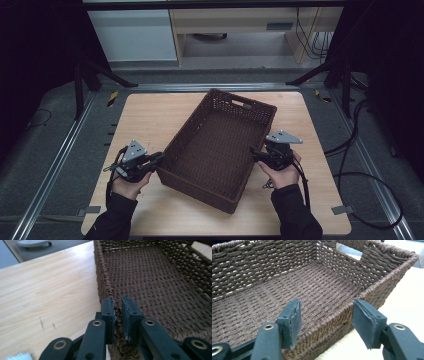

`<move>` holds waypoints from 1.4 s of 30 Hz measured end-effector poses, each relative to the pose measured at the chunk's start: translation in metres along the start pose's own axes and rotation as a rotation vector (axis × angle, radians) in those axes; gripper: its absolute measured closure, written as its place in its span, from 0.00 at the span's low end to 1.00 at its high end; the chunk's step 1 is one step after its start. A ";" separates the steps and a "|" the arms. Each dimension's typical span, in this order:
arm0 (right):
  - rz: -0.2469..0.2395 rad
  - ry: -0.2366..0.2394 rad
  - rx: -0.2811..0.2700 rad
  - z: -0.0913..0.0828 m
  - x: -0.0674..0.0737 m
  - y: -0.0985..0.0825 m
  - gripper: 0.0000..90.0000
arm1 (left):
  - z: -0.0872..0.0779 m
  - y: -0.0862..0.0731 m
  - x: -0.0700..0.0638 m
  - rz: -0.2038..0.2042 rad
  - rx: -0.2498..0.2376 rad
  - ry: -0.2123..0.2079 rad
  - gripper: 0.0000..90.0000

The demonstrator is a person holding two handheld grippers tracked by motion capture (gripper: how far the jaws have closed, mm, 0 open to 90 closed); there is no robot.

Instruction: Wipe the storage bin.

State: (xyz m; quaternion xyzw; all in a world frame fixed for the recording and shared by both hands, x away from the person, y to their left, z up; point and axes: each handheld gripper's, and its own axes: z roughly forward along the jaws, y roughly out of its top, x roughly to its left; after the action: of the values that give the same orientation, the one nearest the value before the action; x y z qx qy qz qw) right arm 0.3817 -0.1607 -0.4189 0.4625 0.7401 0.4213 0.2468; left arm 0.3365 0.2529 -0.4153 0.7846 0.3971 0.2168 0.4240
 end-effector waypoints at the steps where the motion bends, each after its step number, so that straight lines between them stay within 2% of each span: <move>1: -0.001 0.001 0.002 0.000 0.000 0.000 0.44 | -0.002 -0.001 -0.002 0.003 0.000 -0.001 0.88; 6: -0.015 0.002 0.034 0.004 0.004 -0.002 0.43 | -0.004 0.001 -0.005 0.008 -0.001 0.001 0.84; 8: -0.036 -0.021 0.040 0.006 0.006 -0.003 0.46 | -0.003 0.002 -0.003 0.005 -0.003 0.011 0.77; 11: -0.028 -0.016 0.039 0.006 0.005 -0.002 0.50 | -0.002 0.007 0.001 0.001 -0.016 0.022 0.72; 13: -0.040 -0.014 0.035 0.008 0.004 -0.001 0.51 | 0.000 0.011 0.004 0.001 -0.021 0.022 0.70; 17: -0.059 -0.013 0.024 0.013 0.006 0.001 0.51 | 0.011 0.015 0.007 0.018 -0.003 0.020 0.72; 18: -0.058 -0.009 0.019 0.014 0.007 0.001 0.51 | 0.014 0.015 0.008 0.015 0.008 0.007 0.74; 20: -0.054 -0.005 0.014 0.014 0.006 0.000 0.50 | 0.017 0.014 0.006 0.021 0.020 -0.009 0.80; 21: -0.051 -0.003 0.014 0.014 0.006 0.000 0.49 | 0.017 0.015 0.004 0.029 0.024 -0.001 0.84; 23: -0.026 0.009 0.015 0.014 0.005 0.000 0.45 | 0.016 0.015 0.003 0.030 0.028 0.008 0.86; 25: -0.014 0.014 0.016 0.013 0.006 -0.001 0.41 | 0.015 0.013 0.002 0.020 0.027 0.007 0.86; 27: -0.023 0.013 0.026 0.012 0.008 -0.001 0.39 | 0.012 0.011 0.000 0.018 0.023 0.010 0.86; 35: -0.022 0.005 0.026 0.007 0.009 -0.001 0.38 | 0.000 0.004 -0.011 0.031 0.014 -0.008 0.85; 39: -0.022 0.002 0.039 0.008 0.010 -0.004 0.41 | 0.000 0.006 -0.011 0.026 0.011 -0.019 0.84; 42: -0.012 0.021 0.032 0.010 0.011 -0.004 0.49 | 0.002 0.010 -0.009 0.023 0.005 0.001 0.78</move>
State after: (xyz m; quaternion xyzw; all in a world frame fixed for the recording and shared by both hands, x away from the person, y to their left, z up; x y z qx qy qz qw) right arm 0.3822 -0.1484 -0.4274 0.4573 0.7521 0.4128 0.2342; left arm 0.3376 0.2414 -0.4082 0.7900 0.3888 0.2210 0.4195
